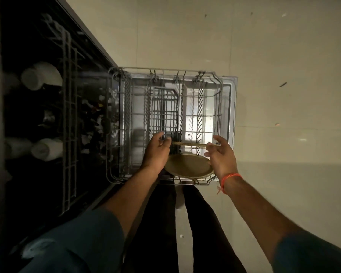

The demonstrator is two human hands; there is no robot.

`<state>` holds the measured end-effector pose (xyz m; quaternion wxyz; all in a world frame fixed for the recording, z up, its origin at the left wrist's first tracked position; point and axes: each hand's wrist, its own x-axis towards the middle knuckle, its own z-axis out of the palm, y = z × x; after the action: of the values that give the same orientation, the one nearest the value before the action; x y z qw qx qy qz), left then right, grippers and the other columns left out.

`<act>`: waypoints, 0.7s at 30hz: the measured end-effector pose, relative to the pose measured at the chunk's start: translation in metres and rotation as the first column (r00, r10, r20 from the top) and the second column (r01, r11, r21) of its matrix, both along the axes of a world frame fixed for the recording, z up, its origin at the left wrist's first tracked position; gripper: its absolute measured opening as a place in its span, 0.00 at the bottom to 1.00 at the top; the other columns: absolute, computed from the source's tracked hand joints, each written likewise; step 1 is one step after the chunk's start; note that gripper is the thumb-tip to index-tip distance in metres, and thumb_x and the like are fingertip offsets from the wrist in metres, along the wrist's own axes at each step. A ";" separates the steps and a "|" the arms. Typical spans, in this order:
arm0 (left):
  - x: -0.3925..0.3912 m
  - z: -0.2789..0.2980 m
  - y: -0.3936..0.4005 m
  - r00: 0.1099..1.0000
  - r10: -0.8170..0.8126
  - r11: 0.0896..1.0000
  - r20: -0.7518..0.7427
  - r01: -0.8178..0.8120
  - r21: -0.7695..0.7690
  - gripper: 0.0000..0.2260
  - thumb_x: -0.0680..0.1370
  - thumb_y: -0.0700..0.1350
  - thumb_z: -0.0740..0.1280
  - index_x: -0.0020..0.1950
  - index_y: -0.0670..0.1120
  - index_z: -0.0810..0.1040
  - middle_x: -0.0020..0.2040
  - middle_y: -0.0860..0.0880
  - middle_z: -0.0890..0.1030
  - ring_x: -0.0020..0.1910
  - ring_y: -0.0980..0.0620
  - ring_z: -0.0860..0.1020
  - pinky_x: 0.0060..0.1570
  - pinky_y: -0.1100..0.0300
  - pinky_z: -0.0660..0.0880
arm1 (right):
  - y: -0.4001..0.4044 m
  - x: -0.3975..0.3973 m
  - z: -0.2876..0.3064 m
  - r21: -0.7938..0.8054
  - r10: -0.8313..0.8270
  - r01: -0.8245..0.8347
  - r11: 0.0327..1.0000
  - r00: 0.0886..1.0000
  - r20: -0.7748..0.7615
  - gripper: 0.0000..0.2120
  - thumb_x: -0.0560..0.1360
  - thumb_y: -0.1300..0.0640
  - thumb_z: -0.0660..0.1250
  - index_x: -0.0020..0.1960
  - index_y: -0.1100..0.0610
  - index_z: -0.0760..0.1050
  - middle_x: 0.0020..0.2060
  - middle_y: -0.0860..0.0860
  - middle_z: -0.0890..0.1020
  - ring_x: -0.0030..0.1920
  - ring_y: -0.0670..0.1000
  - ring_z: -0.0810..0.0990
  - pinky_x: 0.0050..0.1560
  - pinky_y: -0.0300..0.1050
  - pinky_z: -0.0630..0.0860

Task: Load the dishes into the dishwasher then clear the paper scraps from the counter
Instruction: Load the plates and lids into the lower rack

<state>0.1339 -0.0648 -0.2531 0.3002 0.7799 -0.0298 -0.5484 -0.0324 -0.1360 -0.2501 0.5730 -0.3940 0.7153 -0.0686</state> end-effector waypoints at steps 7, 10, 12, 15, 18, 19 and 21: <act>-0.011 0.130 -0.019 1.000 0.026 0.967 -0.002 -0.026 -0.254 0.15 0.85 0.52 0.62 0.72 0.56 0.74 0.55 0.58 0.79 0.58 0.53 0.81 0.57 0.54 0.79 | 0.001 0.029 0.112 -0.049 -0.041 0.052 0.997 0.977 0.208 0.15 0.81 0.57 0.65 0.67 0.47 0.73 0.54 0.52 0.82 0.54 0.54 0.83 0.61 0.55 0.79; -0.016 0.187 -0.017 0.998 0.046 0.933 -0.043 -0.058 -0.354 0.14 0.85 0.49 0.62 0.71 0.54 0.74 0.63 0.55 0.77 0.60 0.55 0.80 0.46 0.66 0.79 | 0.007 0.037 0.166 -0.090 -0.001 0.028 0.996 0.956 0.292 0.17 0.82 0.58 0.64 0.70 0.48 0.73 0.56 0.54 0.82 0.52 0.50 0.82 0.52 0.48 0.81; -0.018 0.225 -0.007 0.998 0.043 0.907 -0.049 -0.060 -0.416 0.14 0.85 0.48 0.62 0.71 0.54 0.74 0.64 0.55 0.77 0.62 0.54 0.79 0.48 0.64 0.80 | 0.013 0.042 0.204 -0.128 0.020 0.025 0.991 0.939 0.343 0.16 0.82 0.57 0.64 0.70 0.48 0.73 0.57 0.55 0.83 0.52 0.49 0.83 0.47 0.45 0.82; -0.019 0.269 0.018 1.000 0.008 0.859 -0.019 -0.016 -0.512 0.14 0.85 0.50 0.63 0.71 0.57 0.74 0.63 0.57 0.78 0.62 0.56 0.80 0.59 0.54 0.81 | 0.026 0.047 0.256 -0.156 0.042 0.028 0.987 0.905 0.423 0.16 0.83 0.58 0.64 0.69 0.48 0.74 0.56 0.54 0.84 0.53 0.48 0.85 0.40 0.37 0.80; -0.013 0.306 0.050 0.999 -0.030 0.825 0.045 0.050 -0.564 0.15 0.83 0.55 0.63 0.70 0.63 0.74 0.66 0.60 0.77 0.62 0.63 0.78 0.60 0.55 0.79 | 0.041 0.048 0.305 -0.220 0.091 0.014 0.975 0.884 0.459 0.15 0.82 0.58 0.65 0.67 0.48 0.76 0.55 0.52 0.84 0.56 0.50 0.84 0.41 0.38 0.81; -0.011 0.318 0.060 0.997 -0.026 0.814 0.069 0.061 -0.577 0.14 0.83 0.55 0.63 0.69 0.64 0.74 0.65 0.60 0.77 0.60 0.65 0.78 0.59 0.57 0.80 | 0.046 0.048 0.317 -0.249 0.111 0.007 0.968 0.882 0.458 0.15 0.82 0.57 0.66 0.67 0.47 0.76 0.55 0.51 0.84 0.57 0.50 0.83 0.44 0.42 0.82; -0.009 0.335 0.078 0.995 0.017 0.806 0.102 0.047 -0.590 0.13 0.83 0.55 0.64 0.67 0.65 0.75 0.63 0.62 0.79 0.59 0.65 0.79 0.60 0.56 0.80 | 0.052 0.049 0.336 -0.303 0.156 -0.014 0.953 0.878 0.452 0.14 0.81 0.57 0.67 0.65 0.46 0.78 0.55 0.49 0.85 0.57 0.50 0.83 0.56 0.52 0.82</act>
<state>0.1248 0.0128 0.0824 0.5216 0.6746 -0.2206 -0.4735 0.0170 -0.0841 0.0857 0.6677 -0.4766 0.5186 -0.2409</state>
